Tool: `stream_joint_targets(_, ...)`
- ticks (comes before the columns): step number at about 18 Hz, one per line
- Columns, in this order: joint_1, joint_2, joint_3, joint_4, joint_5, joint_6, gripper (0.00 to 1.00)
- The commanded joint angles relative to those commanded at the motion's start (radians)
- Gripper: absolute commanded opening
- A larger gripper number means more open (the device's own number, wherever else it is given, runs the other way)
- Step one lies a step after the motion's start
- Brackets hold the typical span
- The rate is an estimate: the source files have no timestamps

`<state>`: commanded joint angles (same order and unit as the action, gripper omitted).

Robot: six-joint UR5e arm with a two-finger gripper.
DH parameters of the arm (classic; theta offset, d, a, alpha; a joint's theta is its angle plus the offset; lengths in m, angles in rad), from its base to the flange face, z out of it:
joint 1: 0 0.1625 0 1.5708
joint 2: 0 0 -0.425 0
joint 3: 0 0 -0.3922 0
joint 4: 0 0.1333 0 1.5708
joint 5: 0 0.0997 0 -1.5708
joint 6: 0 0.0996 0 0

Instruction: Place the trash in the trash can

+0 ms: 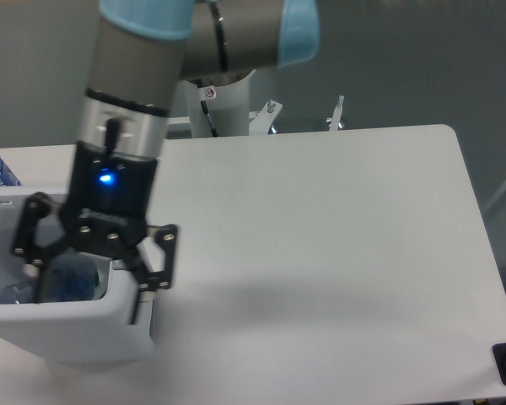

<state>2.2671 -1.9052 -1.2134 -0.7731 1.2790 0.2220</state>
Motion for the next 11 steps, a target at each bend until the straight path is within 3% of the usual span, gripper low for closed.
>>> stream_joint_targets(4,0.031,-0.002,0.005,-0.029,0.15,0.138,1.0)
stream_joint_targets(8,0.041,0.015,-0.002,-0.147,0.319,0.403,1.0)
stream_joint_targets(11,0.057,0.034,-0.015,-0.215,0.362,0.499,1.0)
